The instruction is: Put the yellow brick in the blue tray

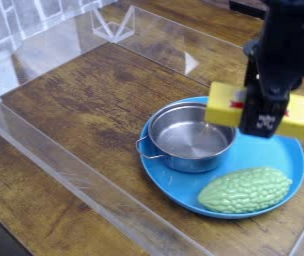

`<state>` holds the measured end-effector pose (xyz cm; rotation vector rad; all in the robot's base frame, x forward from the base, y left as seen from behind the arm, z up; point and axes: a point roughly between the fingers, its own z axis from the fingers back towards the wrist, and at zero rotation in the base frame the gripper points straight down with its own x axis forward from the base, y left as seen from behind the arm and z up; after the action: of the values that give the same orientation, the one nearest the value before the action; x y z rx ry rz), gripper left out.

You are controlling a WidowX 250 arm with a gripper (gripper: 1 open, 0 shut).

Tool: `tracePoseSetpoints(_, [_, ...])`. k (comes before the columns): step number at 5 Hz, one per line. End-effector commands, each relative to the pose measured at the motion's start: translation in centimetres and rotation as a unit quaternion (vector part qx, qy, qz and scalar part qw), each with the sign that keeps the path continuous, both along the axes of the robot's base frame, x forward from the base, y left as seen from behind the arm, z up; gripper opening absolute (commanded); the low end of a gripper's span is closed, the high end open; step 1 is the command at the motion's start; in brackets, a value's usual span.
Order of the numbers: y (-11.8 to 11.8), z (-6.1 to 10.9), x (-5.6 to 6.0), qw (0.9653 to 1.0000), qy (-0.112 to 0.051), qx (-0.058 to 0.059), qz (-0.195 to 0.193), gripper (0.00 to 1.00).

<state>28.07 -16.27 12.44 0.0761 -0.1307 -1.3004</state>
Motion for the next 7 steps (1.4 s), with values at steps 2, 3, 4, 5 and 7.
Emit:
tracePoseSetpoints(2, [-1.0, 0.2, -0.1, 0.9998, -0.011, -0.012, -0.008, 0.0])
tracePoseSetpoints(3, [-1.3, -0.9, 0.3, 0.9999, -0.006, -0.009, -0.007, 1.0])
tracePoseSetpoints(4, [-1.9, -2.3, 0.6, 1.0, 0.0, -0.005, -0.007, 1.0])
tracePoseSetpoints(5, [-2.3, -3.5, 0.6, 1.0, 0.005, -0.003, -0.007, 1.0])
tracePoseSetpoints(7, [-2.0, -5.7, 1.0, 0.9999, 0.014, 0.002, -0.007, 1.0])
